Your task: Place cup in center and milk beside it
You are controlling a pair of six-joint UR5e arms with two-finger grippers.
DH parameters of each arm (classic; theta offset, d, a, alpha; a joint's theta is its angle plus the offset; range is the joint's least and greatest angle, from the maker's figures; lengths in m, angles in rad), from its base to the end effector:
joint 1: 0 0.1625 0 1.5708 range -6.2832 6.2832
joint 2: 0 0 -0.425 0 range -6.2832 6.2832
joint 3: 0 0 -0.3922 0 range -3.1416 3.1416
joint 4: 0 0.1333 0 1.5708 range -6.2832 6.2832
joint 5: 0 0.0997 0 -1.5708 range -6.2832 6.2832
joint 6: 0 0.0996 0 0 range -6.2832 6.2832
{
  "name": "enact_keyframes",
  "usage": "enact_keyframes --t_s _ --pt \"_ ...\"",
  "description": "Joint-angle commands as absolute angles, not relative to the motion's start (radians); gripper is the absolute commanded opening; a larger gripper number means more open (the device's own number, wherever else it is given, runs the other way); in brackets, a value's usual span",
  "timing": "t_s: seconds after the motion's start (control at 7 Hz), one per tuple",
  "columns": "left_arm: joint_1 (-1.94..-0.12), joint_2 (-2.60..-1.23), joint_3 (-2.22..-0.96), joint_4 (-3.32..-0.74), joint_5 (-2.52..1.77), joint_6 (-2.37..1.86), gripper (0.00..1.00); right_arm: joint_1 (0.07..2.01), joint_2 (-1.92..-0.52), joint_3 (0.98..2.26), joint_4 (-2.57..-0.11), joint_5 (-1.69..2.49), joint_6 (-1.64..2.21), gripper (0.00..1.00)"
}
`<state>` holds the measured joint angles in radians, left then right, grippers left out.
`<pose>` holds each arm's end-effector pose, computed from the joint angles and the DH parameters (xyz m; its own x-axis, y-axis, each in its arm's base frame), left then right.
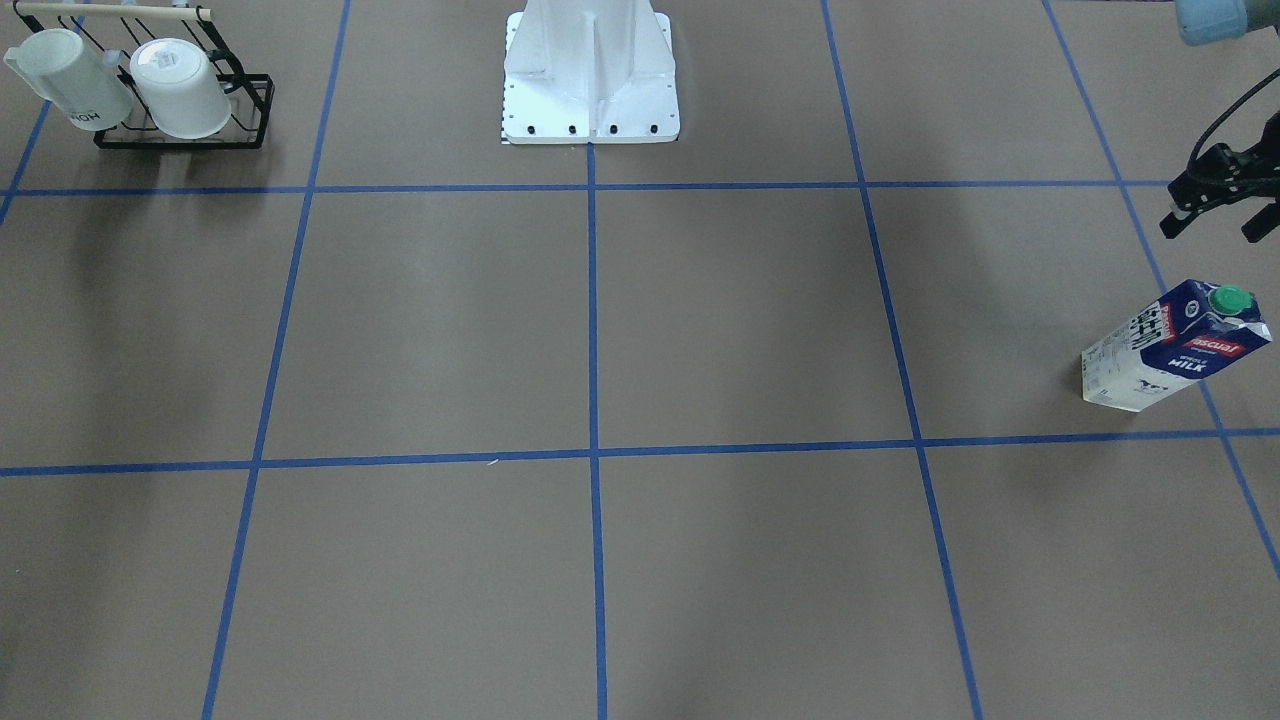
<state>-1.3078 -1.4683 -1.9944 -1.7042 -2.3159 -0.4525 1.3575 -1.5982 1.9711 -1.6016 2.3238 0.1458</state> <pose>0.0536 -0.4520 0.4835 0.6708 0.0511 -0.7398 0.0664 0.9895 0.1285 -0.0362 -0.4750 0.4795 0.6865 -0.2409 0.6861 0.1008 0.9659 0.2383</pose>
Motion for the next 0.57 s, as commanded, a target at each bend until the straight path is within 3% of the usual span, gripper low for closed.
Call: enact_keyframes --t_s 0.0,0.43 --pt "-1.307 -1.47 -1.993 -1.704 -2.322 -0.453 0.98 1.358 -1.6 1.976 -1.6 2.324 0.147 1.0" --pt "-1.304 -1.471 -1.994 -1.704 -2.321 -0.453 0.98 1.358 -1.606 1.977 -1.597 2.318 0.146 1.0"
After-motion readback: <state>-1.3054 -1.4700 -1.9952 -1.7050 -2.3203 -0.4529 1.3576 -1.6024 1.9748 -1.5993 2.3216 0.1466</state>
